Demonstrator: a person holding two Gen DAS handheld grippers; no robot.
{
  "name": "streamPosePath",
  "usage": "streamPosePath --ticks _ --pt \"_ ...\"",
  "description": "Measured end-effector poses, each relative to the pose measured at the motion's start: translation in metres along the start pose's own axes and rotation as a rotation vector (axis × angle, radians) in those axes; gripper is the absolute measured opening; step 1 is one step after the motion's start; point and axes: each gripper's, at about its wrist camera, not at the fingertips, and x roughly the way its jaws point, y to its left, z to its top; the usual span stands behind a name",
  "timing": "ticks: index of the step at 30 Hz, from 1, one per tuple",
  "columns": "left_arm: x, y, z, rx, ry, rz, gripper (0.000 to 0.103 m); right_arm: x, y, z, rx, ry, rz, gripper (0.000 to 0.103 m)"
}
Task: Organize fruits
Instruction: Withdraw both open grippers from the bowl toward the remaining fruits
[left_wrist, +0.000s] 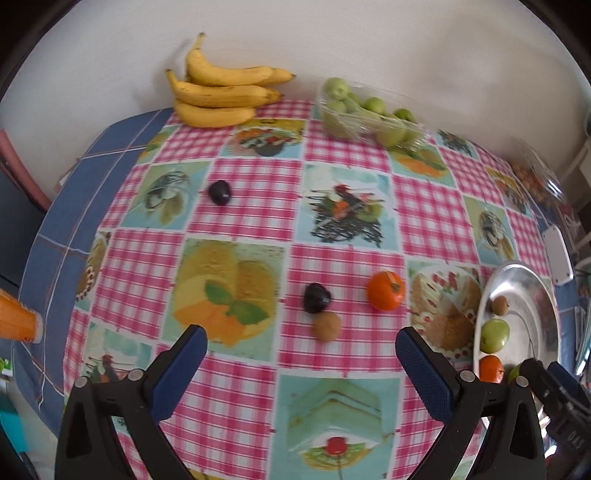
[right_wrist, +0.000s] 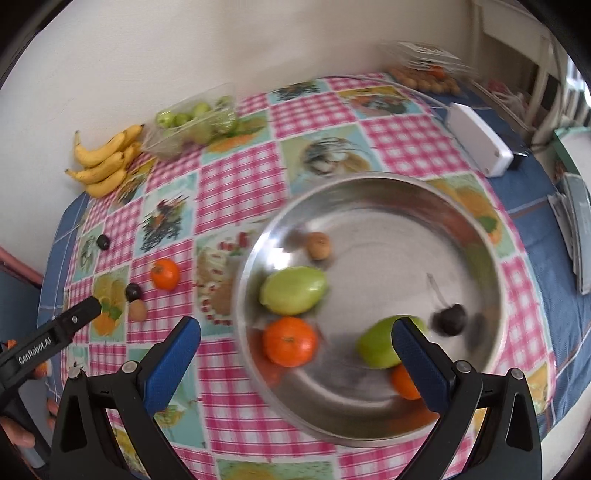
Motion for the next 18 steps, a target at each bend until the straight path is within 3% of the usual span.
streamPosePath --ticks 18 --pt "0.006 0.089 0.002 -0.132 0.01 0.05 0.103 0.037 0.102 -0.014 -0.165 -0.016 0.07 0.103"
